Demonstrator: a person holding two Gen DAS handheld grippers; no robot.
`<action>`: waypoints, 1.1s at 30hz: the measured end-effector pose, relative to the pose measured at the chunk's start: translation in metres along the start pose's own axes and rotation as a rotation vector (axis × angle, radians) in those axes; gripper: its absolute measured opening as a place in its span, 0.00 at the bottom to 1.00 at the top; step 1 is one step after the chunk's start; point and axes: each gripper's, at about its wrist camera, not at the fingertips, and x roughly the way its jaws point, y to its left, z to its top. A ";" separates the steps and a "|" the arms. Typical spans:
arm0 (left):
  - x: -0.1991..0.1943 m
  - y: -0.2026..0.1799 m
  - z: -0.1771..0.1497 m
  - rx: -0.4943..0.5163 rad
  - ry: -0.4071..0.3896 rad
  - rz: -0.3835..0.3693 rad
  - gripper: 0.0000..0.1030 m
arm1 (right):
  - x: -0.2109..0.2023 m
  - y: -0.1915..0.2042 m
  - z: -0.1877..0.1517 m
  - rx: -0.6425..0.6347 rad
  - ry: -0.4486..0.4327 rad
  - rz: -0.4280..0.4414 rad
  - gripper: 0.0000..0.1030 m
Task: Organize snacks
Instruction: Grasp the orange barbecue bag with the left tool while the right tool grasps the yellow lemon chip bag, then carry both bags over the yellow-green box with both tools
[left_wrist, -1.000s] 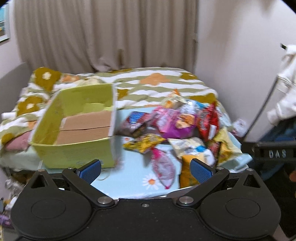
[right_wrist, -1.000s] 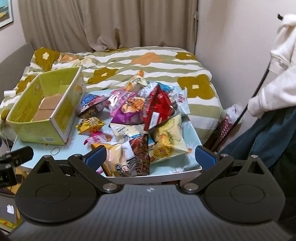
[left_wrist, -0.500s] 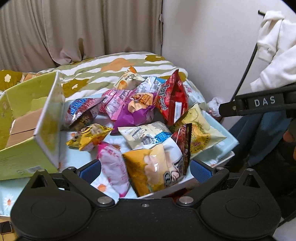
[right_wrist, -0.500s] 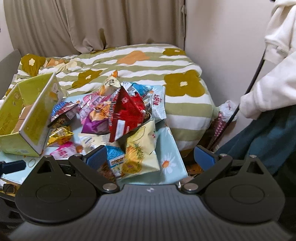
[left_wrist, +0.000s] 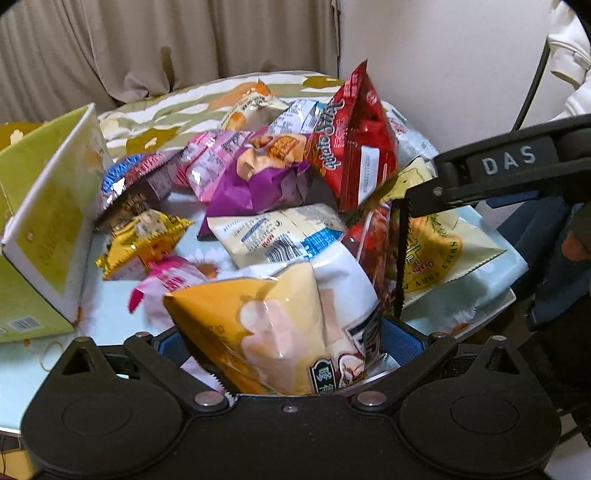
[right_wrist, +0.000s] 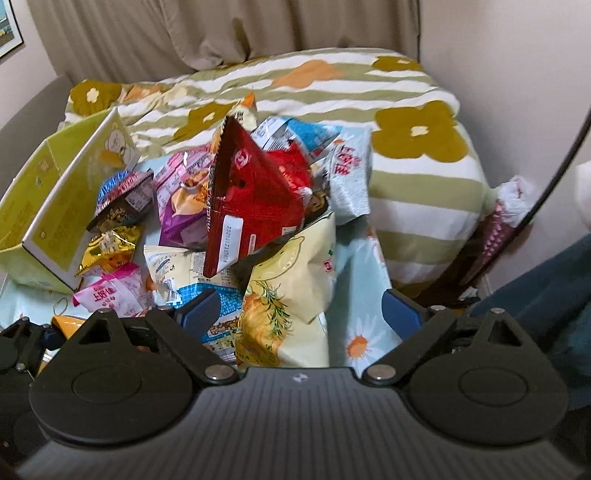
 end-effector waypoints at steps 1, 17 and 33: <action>0.002 0.000 0.000 -0.006 -0.001 -0.001 1.00 | 0.004 0.000 0.001 -0.003 0.006 0.004 1.00; 0.004 0.001 -0.003 -0.045 0.010 -0.050 0.69 | 0.049 -0.002 0.006 -0.028 0.091 0.059 0.93; -0.019 0.001 0.006 -0.054 -0.032 -0.068 0.69 | 0.029 -0.009 0.004 -0.010 0.068 0.029 0.62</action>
